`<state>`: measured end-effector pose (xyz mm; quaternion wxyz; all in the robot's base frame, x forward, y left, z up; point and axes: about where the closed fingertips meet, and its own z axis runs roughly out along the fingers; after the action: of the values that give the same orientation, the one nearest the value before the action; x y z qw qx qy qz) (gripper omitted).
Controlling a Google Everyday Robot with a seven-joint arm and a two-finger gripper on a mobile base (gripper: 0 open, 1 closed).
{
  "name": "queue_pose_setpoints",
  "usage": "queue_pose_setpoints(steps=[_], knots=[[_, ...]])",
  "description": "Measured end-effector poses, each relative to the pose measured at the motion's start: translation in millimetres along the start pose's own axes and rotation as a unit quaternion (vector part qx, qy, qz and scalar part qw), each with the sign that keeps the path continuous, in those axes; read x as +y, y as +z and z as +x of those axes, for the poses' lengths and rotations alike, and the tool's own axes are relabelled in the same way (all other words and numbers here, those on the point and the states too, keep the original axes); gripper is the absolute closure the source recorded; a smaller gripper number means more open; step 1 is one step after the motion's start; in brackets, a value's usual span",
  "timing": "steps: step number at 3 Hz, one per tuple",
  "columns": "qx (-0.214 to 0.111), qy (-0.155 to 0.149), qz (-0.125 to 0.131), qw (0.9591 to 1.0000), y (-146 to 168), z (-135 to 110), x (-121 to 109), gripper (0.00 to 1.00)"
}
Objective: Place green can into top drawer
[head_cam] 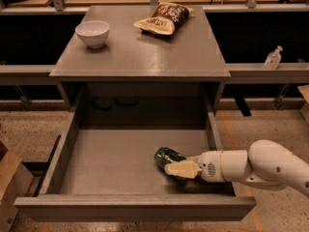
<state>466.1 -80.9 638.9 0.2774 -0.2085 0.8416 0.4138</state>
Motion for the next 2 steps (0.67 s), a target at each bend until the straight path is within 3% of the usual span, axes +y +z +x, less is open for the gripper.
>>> queue_pose_setpoints(steps=[1,2], knots=[[0.000,0.000,0.000,1.0000,0.7,0.1,0.8,0.00],[0.000,0.000,0.000,1.0000,0.7,0.0,0.8,0.00]])
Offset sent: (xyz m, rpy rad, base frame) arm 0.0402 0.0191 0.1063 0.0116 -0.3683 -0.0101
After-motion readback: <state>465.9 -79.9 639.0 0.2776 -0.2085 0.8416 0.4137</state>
